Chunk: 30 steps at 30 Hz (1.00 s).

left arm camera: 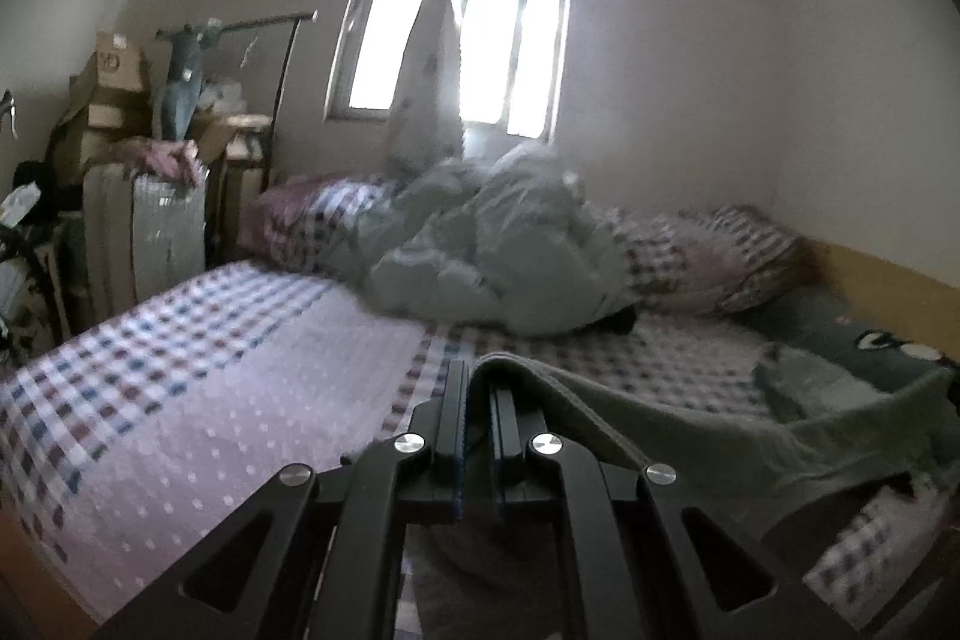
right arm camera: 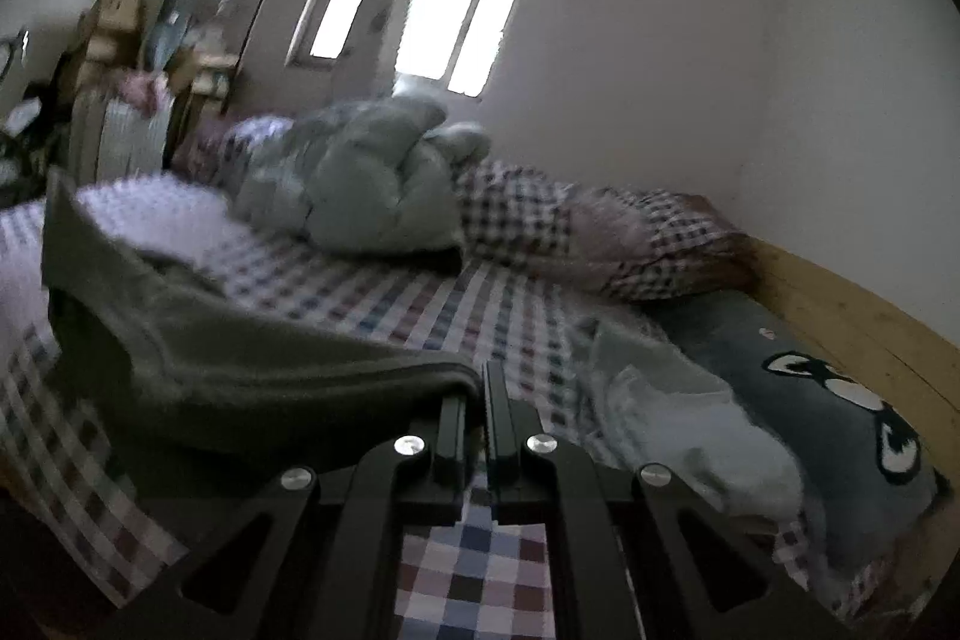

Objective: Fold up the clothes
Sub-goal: 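Raise the green shirt high with both tools, holding it stretched between them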

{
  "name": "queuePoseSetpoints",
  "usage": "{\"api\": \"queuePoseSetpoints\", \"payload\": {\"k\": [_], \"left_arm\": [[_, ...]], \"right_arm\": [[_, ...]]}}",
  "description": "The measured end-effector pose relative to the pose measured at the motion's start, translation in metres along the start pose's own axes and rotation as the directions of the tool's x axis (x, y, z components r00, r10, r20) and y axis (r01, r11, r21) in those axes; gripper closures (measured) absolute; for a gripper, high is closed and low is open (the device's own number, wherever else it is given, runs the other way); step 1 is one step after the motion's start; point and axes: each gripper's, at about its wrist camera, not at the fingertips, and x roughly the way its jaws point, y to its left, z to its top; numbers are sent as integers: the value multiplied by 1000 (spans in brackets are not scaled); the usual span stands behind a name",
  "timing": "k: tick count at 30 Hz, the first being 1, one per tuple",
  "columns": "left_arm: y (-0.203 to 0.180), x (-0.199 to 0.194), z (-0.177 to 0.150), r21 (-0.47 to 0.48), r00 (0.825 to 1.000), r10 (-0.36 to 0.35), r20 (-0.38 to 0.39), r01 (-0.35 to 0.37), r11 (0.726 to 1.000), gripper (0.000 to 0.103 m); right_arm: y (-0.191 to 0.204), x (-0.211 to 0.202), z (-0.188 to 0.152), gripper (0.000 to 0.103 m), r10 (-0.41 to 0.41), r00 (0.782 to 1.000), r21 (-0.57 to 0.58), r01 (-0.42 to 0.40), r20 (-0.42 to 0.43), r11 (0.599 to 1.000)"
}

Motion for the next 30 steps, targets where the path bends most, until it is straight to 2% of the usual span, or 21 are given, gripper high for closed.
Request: {"api": "queuePoseSetpoints", "payload": {"k": [4, 8, 11, 16, 18, 20, 26, 30], "left_arm": [[-7, -36, 47, -41, 995, -78, 62, 80, 996, 98], [-10, -68, 92, -98, 980, -160, 116, 171, 980, 98], [-11, -90, 123, -126, 970, -196, 144, 214, 969, 98], [-10, -123, 172, -177, 951, -258, 169, 286, 942, 98], [-11, -139, 190, -178, 944, -274, 185, 307, 935, 98], [-13, -158, 207, -169, 935, -286, 210, 323, 931, 98], [-17, -213, 256, -146, 901, -344, 264, 390, 909, 98], [-24, -229, 273, -116, 897, -366, 248, 402, 908, 98]], "right_arm": [[-16, -29, 35, 100, -19, 997, 26, 17, 74, 1000], [-30, -58, 72, 100, -35, 988, 63, 26, 150, 998], [-44, -83, 101, 100, -35, 978, 104, 14, 208, 994], [-81, -115, 148, 100, 32, 967, 226, -91, 252, 970], [-98, -126, 164, 100, 73, 961, 273, -148, 266, 951], [-111, -143, 178, 100, 84, 954, 283, -169, 288, 944], [-132, -212, 218, 100, 45, 915, 247, -156, 401, 956], [-139, -255, 239, 99, -1, 883, 222, -117, 469, 968]]}}
